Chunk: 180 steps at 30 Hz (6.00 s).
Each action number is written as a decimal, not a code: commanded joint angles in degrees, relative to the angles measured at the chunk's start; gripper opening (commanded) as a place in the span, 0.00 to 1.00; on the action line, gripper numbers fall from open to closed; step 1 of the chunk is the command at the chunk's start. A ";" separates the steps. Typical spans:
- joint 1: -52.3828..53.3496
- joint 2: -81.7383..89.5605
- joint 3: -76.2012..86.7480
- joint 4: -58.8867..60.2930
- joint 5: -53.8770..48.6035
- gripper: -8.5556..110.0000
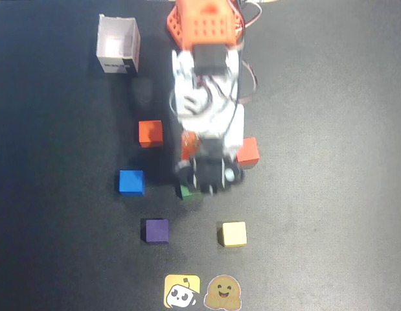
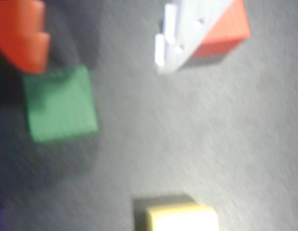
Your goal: Put the yellow cube on top of the purple cube.
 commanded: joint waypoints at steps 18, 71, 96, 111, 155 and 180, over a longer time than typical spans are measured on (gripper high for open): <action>-6.59 -26.63 -20.39 -8.70 2.29 0.26; 1.23 -32.87 -31.99 -0.88 1.85 0.12; 16.35 -27.07 -36.56 16.88 0.44 0.12; 16.79 -25.22 -36.30 14.68 -11.43 0.12; 16.35 -41.92 -51.42 17.40 -12.66 0.12; 14.59 -47.55 -58.01 16.88 -8.88 0.12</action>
